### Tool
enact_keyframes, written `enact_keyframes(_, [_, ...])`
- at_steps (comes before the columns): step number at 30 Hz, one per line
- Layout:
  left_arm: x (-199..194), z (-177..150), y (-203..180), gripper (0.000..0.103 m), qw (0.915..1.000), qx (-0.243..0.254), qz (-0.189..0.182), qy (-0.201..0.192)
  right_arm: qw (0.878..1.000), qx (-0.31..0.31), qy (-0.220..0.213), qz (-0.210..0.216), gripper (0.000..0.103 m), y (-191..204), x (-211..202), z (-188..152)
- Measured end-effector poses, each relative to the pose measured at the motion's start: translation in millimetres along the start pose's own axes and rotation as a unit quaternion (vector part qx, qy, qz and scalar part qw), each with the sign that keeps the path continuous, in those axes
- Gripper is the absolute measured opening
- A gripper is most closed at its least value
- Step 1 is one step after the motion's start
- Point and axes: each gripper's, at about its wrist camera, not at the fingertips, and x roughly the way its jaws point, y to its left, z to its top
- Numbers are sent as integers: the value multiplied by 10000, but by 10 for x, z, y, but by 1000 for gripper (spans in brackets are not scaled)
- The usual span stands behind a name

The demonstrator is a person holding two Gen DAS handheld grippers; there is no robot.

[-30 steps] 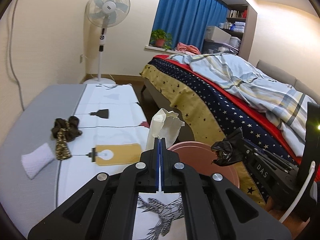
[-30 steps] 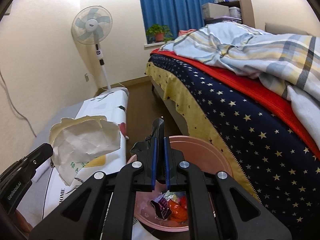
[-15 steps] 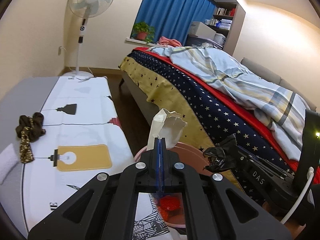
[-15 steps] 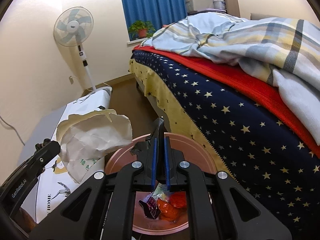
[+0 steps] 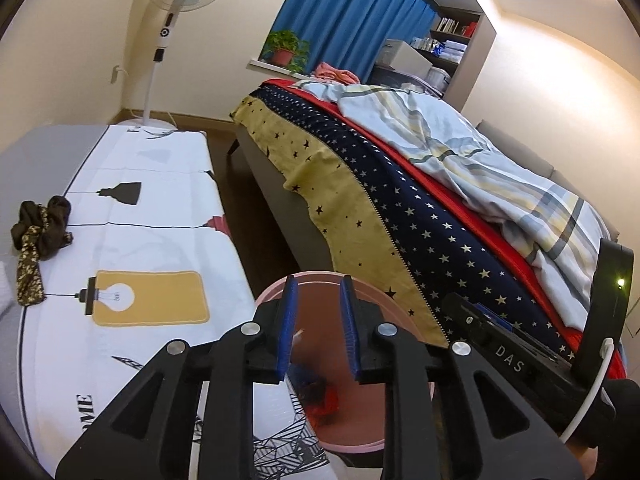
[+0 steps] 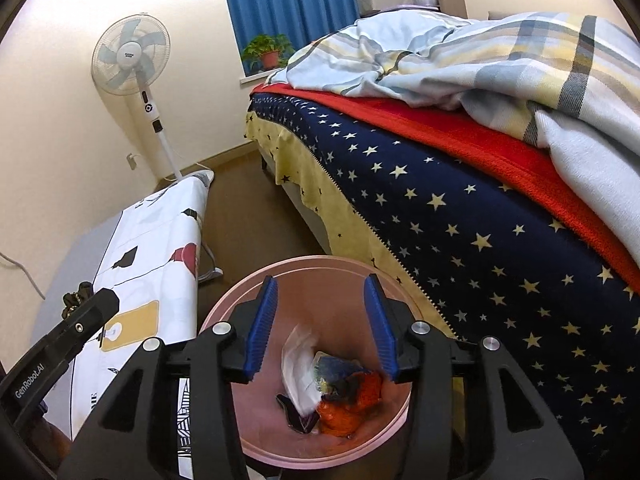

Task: Collect trash
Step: 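Open the left tool over the pink bin while the right tool opens too, then grasp the black leopard scrunchie with the right tool while the left tool grasps the white mesh pad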

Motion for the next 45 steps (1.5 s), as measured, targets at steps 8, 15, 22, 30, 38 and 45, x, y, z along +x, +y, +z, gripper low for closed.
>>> enact_keyframes(8, [-229, -9, 107, 21, 9996, -22, 285, -86, 9998, -18, -95, 194, 46, 58, -142, -12])
enact_keyframes(15, [-626, -30, 380, 21, 9960, -229, 818, -286, 9980, -243, -196, 555, 46, 284, -296, -53])
enact_keyframes(22, [-997, -70, 889, 21, 9768, -743, 1941, -518, 9925, -461, -196, 1117, 30, 634, -400, -133])
enact_keyframes(30, [-1272, -195, 1576, 31, 9318, -1631, 3164, -707, 9821, -542, -168, 1794, 21, 990, -402, -179])
enact_keyframes(38, [-1259, -296, 1962, 41, 9149, -2095, 3394, -623, 9730, -604, 128, 2225, 22, 1286, -170, -250])
enact_keyframes(45, [-1070, -317, 2102, 47, 9130, -2222, 3397, -405, 9676, -760, 294, 2391, 22, 1518, 6, -290])
